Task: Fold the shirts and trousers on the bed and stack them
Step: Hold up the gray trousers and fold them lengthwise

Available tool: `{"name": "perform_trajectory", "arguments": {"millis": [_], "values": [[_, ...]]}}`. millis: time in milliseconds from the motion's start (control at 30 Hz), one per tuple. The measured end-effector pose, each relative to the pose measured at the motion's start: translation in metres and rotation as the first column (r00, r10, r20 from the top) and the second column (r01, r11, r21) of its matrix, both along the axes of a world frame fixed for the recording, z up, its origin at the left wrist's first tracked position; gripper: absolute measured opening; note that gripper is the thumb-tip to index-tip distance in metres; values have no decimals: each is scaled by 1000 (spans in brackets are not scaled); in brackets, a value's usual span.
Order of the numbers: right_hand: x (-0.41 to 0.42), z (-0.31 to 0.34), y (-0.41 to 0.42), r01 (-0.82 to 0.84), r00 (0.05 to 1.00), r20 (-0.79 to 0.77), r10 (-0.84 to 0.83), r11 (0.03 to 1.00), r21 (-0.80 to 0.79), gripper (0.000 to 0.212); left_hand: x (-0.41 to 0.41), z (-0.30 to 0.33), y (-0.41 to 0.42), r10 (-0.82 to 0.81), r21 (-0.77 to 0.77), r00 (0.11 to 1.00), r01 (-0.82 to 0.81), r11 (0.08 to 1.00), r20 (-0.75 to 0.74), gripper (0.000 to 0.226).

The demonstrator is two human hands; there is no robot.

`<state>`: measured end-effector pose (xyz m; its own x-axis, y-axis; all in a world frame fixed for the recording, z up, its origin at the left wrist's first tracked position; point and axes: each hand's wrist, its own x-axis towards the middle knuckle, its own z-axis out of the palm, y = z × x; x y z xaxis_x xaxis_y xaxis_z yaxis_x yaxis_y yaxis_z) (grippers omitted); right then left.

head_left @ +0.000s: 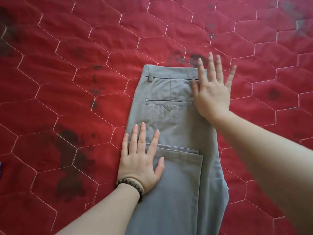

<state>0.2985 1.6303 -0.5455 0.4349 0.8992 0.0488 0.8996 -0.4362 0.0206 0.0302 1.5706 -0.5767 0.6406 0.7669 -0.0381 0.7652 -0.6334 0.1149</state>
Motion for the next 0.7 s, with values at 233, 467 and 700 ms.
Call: {"name": "perform_trajectory", "arguments": {"millis": [233,467,700], "values": [[-38,-16,-90,-276,960,-114,257,941,-199,55,-1,0,-1,-10,13,1000,10,1000,9,72],[-66,-7,-111,-38,981,-188,37,999,2,54,0,-2,-2,-10,24,1000,10,1000,-3,71],[-52,-13,-196,266,955,-79,-285,944,-193,59,-1,-2,-3,-7,20,999,8,1000,-38,71]]}}
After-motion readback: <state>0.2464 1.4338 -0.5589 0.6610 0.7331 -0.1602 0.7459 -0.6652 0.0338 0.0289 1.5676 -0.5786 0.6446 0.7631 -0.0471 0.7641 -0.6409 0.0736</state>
